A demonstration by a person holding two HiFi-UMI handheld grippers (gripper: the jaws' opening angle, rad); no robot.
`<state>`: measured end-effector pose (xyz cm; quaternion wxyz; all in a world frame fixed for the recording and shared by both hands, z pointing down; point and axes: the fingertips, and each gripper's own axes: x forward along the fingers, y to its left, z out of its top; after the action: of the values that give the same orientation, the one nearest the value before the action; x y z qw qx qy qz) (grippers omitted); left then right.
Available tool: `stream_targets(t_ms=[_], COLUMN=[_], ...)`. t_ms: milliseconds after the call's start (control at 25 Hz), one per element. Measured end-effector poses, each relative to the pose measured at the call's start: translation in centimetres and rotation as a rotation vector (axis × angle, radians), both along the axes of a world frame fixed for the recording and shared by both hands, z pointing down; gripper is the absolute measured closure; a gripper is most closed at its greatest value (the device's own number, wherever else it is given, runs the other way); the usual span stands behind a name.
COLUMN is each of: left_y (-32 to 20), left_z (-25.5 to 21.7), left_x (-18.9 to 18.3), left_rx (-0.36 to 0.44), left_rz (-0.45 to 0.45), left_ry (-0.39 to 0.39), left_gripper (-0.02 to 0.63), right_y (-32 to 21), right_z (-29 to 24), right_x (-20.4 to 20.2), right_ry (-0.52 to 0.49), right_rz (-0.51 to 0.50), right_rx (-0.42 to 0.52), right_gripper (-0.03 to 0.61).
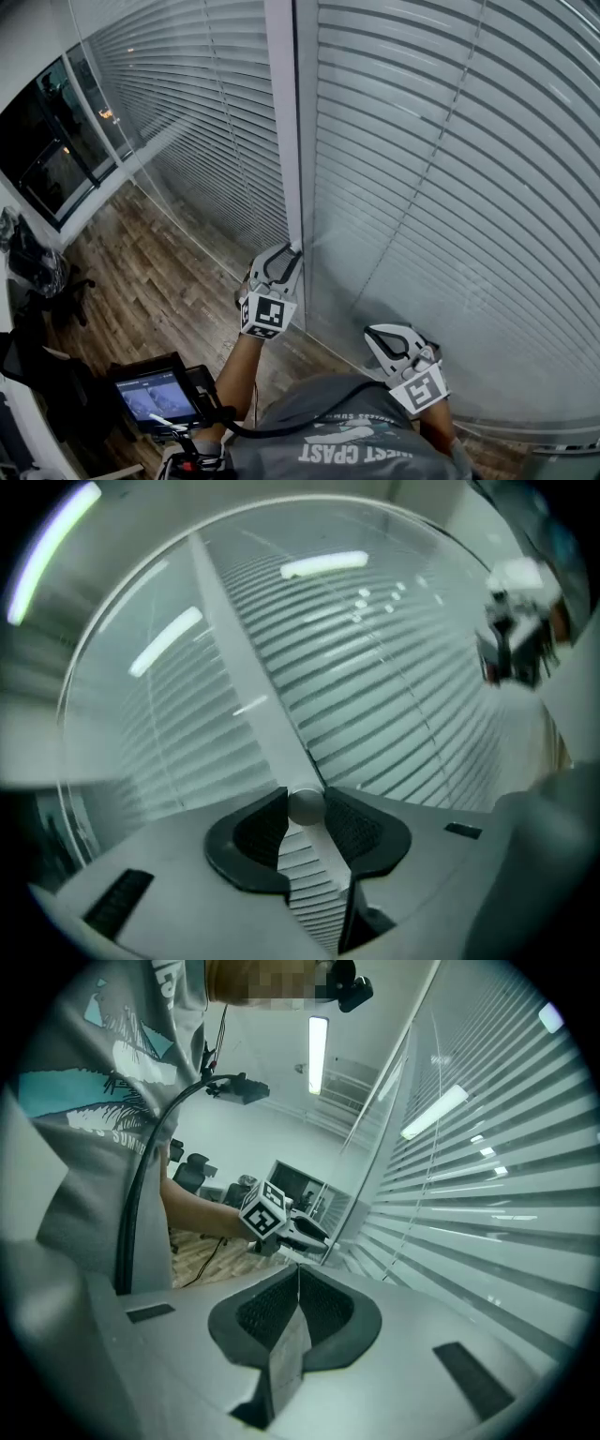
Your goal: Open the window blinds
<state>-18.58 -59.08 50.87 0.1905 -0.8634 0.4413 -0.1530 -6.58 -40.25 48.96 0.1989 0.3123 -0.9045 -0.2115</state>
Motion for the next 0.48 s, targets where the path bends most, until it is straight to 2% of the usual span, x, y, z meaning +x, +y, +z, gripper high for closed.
stream_targets(t_ms=[200,280,360,440,480], left_y=[-0.6,-0.9,-1.1,-1.4,-1.4], left_z=[2.7,2.9,1.9,1.0,0.6], left_x=[-1.3,-1.6,-1.8,-1.8,-1.9], left_rx=[-0.465,-0.591,-0.655,-0.676,-0.67], left_rz=[0.195,0.248,0.277,0.288,0.281], left_ry=[0.832,1.085,1.234,1.302,1.304], left_gripper=[0.486,0.485,0.485,0.485,0.485], right_y=[0.3,0.2,0.0,-0.1,-0.2], right_z=[3.1,3.2,2.2,1.2,0.9], right_x=[-0.1,-0.1,0.0,0.0,0.0], right_ry=[-0.009,-0.004,-0.002,-0.005,-0.002], right_rz=[0.0,0.002,0.002,0.001,0.001], right_rx=[-0.001,-0.003,-0.004,-0.003,-0.004], right_gripper=[0.577,0.577,0.575,0.575,0.575])
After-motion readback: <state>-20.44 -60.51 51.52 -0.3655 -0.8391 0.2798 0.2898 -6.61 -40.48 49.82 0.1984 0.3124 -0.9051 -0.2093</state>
